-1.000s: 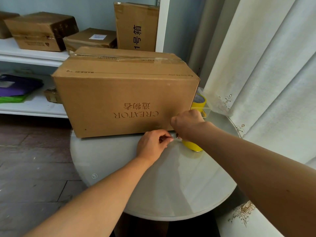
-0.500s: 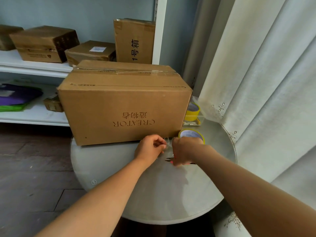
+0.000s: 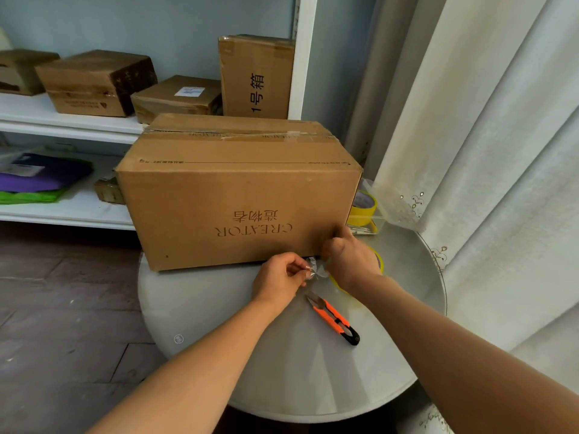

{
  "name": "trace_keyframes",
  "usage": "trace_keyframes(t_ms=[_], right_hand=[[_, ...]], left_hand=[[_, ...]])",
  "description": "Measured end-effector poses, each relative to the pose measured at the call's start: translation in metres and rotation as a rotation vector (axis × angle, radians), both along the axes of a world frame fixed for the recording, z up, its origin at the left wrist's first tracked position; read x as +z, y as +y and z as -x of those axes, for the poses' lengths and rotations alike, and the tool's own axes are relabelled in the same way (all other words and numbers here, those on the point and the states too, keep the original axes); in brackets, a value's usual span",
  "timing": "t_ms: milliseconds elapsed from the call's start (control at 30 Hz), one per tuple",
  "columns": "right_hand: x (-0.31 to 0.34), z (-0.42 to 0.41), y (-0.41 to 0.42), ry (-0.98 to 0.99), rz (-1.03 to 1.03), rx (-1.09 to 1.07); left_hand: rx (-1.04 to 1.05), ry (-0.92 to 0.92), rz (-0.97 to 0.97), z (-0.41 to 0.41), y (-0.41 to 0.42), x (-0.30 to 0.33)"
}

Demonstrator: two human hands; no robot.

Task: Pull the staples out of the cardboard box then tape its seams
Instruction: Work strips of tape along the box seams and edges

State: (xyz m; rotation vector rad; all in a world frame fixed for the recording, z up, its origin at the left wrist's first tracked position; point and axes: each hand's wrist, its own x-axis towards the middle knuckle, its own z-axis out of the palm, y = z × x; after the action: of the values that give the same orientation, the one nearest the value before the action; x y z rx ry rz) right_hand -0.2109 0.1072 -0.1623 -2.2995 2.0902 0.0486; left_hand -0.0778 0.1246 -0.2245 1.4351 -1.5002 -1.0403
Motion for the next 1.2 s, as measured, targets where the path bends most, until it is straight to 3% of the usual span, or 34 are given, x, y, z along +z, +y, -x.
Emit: trace_keyframes(t_ms=[267, 633, 767, 933, 1033, 1200], right_hand=[[-0.005, 0.011, 0.001, 0.001, 0.036, 0.004], [0.013, 0.013, 0.013, 0.139, -0.034, 0.039], [0.05, 0.007, 0.01, -0.037, 0.057, -0.002], [0.106, 0.006, 0.008, -0.568, -0.038, 0.005], [0.137, 0.003, 0.012, -0.578, -0.103, 0.118], [0.147, 0.001, 0.008, -0.565, 0.03, 0.13]], left_hand=[[0.075, 0.142, -0.024, -0.007, 0.001, 0.003], [-0.256, -0.077, 0.159, -0.02, -0.005, 0.072], [-0.293, -0.21, 0.25, -0.028, -0.005, 0.096], [-0.33, -0.369, 0.303, -0.035, -0.002, 0.134], [-0.313, -0.509, 0.342, -0.038, -0.004, 0.156], [-0.335, -0.574, 0.359, -0.036, -0.006, 0.178]])
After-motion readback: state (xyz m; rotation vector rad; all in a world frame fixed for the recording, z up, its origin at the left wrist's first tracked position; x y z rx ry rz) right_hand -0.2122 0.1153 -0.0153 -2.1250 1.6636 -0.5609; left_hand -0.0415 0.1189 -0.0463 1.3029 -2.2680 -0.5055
